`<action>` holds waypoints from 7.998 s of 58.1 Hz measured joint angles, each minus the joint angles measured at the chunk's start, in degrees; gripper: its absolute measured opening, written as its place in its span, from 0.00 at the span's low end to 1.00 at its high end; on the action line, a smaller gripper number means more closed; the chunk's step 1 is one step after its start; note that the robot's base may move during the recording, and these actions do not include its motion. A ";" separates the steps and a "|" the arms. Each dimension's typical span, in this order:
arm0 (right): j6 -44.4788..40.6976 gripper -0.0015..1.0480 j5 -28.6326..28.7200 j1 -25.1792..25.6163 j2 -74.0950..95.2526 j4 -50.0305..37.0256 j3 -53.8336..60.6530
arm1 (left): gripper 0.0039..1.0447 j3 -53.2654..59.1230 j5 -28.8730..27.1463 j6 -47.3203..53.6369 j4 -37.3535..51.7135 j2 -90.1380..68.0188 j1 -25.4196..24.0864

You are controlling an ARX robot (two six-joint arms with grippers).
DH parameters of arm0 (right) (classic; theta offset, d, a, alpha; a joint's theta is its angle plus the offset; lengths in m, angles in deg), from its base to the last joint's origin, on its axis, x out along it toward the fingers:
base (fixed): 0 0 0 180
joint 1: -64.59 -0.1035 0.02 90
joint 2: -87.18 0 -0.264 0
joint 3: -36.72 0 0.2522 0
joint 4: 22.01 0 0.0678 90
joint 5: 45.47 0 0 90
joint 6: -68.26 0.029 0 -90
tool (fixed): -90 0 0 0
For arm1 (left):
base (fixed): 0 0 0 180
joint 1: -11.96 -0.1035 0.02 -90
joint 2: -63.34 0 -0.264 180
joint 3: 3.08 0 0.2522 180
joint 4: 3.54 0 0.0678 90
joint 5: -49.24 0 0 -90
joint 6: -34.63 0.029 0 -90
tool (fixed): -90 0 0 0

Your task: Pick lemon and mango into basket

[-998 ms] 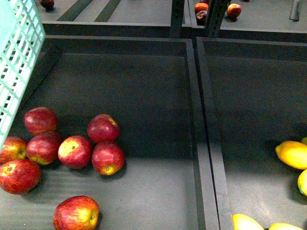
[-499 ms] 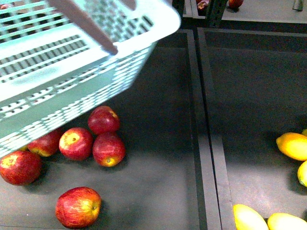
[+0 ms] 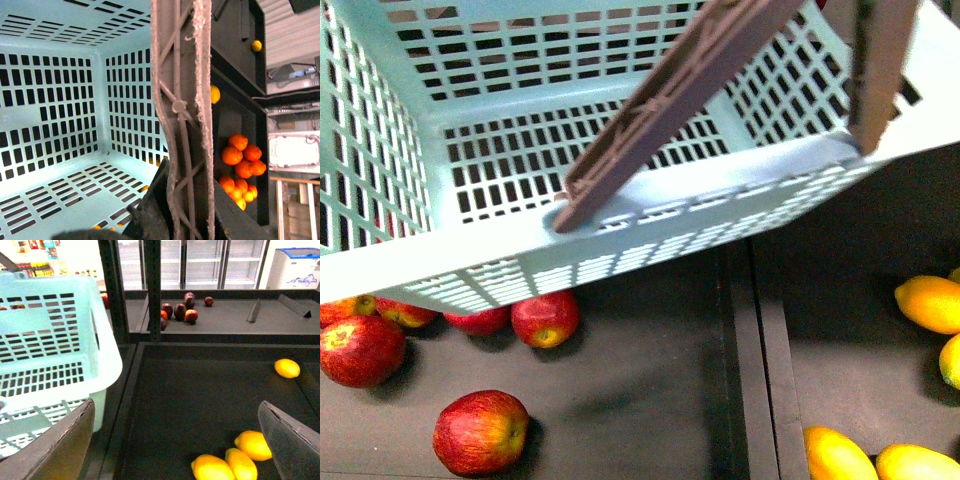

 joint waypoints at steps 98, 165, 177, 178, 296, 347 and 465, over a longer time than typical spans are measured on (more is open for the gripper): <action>47.23 0.92 -8.37 7.19 129.11 -14.51 -53.35 | 0.06 -0.02 0.81 0.02 0.04 -0.44 1.75; 52.13 0.84 -7.30 7.41 144.34 -7.78 -72.70 | 0.06 -0.02 0.96 0.02 0.04 -0.44 1.75; 50.23 0.63 -7.56 7.41 143.49 -10.05 -70.05 | 0.06 -0.02 1.05 0.00 0.04 -0.44 1.75; 50.12 0.63 -7.58 7.41 143.29 -10.29 -69.70 | 0.06 -0.02 1.05 0.00 0.04 -0.44 1.75; 14.56 0.83 -13.62 -14.82 63.84 -27.32 -29.18 | 0.06 -0.02 0.70 0.17 0.02 -0.68 1.66; 0.07 0.25 -0.09 -0.22 36.33 -32.44 -3.06 | 0.06 -0.02 0.98 0.17 0.04 -0.74 1.73; 0.04 0.92 -0.04 -0.04 36.13 -32.28 -2.89 | 0.06 -0.22 0.96 0.39 0.07 -0.85 1.73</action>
